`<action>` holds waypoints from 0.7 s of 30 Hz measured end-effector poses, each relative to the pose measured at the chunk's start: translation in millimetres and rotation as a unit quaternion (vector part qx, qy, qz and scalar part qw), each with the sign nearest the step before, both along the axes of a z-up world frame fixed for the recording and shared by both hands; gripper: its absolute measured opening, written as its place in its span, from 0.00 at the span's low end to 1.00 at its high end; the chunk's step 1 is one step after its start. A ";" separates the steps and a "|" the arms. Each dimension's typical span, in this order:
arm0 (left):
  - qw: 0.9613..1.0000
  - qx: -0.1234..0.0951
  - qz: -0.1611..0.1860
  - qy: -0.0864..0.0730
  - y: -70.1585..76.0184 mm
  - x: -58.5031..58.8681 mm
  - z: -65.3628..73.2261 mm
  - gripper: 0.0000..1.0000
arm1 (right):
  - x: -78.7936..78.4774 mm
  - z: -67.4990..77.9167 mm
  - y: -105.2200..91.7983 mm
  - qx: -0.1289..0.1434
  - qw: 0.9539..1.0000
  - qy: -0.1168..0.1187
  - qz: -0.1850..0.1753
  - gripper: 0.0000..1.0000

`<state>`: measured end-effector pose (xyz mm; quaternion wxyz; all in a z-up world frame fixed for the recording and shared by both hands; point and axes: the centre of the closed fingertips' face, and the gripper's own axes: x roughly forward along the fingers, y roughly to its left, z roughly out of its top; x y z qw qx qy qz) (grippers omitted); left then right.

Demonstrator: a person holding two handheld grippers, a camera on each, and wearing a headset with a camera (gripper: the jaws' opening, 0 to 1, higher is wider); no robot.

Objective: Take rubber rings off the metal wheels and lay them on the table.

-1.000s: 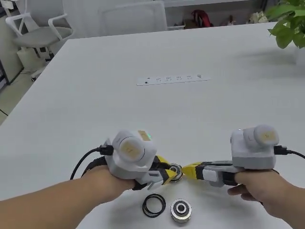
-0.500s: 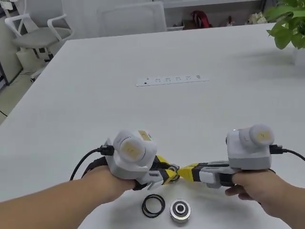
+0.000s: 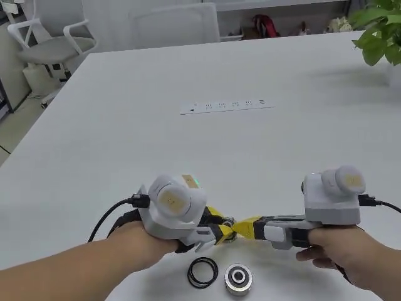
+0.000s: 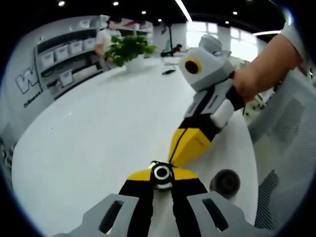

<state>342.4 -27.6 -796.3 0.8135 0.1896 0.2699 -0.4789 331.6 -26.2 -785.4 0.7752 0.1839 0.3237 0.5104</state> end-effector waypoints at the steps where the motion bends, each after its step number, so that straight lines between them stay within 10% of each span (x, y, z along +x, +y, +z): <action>1: 1.000 0.000 0.000 0.000 0.1 0.1 -0.2 0.13 | -0.7 0.7 0.4 0.002 1.000 0.000 0.001 0.00; 21: 1.000 0.002 0.002 -0.005 -1.5 -1.8 0.2 0.13 | -1.1 2.3 -2.4 0.022 0.999 0.021 -0.009 0.00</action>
